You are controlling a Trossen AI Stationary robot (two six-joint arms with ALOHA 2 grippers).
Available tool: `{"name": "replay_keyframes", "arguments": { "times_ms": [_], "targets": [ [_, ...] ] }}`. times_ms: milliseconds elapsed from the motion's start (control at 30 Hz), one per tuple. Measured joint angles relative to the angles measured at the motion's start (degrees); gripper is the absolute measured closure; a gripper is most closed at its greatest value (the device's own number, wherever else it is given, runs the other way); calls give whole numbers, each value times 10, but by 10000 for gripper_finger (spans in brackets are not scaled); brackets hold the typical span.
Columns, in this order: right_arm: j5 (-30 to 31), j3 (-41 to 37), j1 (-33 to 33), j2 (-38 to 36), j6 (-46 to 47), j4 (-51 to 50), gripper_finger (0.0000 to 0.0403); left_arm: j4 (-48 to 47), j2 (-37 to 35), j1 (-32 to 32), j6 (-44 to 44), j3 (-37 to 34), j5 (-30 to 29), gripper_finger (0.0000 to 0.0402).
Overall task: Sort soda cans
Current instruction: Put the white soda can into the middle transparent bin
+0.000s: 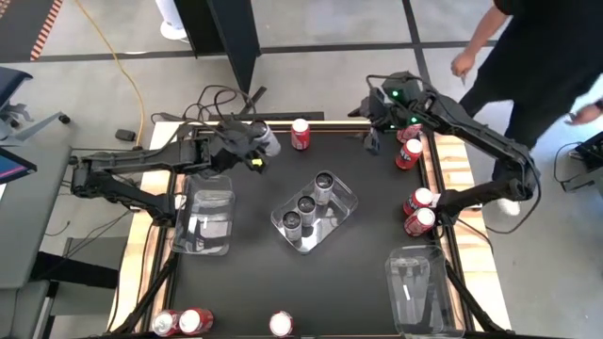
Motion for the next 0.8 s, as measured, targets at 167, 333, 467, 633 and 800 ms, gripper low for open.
{"name": "replay_keyframes", "arguments": {
  "times_ms": [167, 333, 467, 633, 800],
  "targets": [
    [0, 0, -12, -18, 1, -5, 72, 37, 0, -8, 33, 8, 48, 172],
    [0, 0, -24, -24, 3, -8, 72, 39, 4, -15, 47, 29, 72, 172],
    [0, 0, -25, -24, 3, -8, 72, 49, 4, -23, 54, 40, 95, 172],
    [0, 0, -25, -24, 4, -7, 72, 80, 4, -36, 76, 41, 141, 172],
    [0, 0, -25, -24, 15, -7, 72, 89, 4, -43, 83, 41, 169, 172]
  ]
}}
